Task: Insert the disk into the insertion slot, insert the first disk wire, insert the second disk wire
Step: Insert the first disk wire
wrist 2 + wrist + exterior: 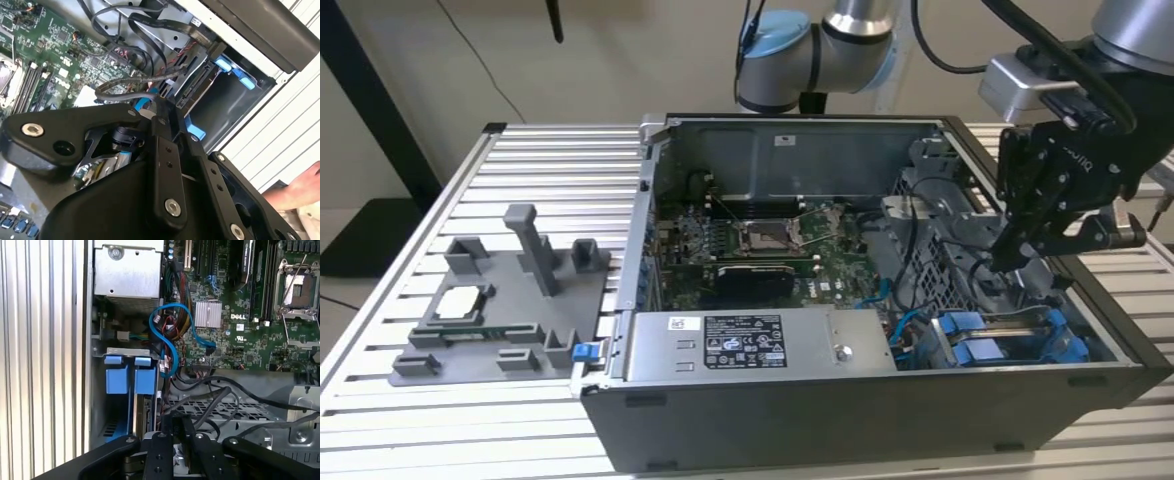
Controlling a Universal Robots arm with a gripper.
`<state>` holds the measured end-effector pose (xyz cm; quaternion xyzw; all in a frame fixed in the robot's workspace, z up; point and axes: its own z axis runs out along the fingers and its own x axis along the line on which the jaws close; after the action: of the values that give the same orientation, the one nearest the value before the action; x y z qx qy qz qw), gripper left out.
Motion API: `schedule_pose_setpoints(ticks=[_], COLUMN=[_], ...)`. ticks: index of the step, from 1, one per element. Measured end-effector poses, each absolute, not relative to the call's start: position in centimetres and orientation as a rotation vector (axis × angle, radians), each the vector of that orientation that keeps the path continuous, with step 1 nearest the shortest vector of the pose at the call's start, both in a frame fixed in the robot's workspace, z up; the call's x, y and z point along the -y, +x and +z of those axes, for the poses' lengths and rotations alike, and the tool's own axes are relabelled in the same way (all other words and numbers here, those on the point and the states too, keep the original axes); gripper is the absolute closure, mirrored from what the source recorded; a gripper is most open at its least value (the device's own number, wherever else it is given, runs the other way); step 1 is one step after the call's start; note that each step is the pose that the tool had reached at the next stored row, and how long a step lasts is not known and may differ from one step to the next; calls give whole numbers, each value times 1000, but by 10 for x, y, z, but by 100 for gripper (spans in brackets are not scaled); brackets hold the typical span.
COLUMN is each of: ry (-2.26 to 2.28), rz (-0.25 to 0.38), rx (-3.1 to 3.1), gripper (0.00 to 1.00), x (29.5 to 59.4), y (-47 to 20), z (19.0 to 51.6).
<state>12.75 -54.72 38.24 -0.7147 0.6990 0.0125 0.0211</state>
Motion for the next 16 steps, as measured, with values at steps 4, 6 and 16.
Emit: schedule_pose_setpoints(ticks=[4, 6, 16], ry=[-2222, -2222, -2225], rz=[54, 56, 65], rx=[-2174, -2175, -2178], gripper=[100, 100, 100], x=[550, 553, 565], y=[133, 137, 150], z=[379, 377, 370])
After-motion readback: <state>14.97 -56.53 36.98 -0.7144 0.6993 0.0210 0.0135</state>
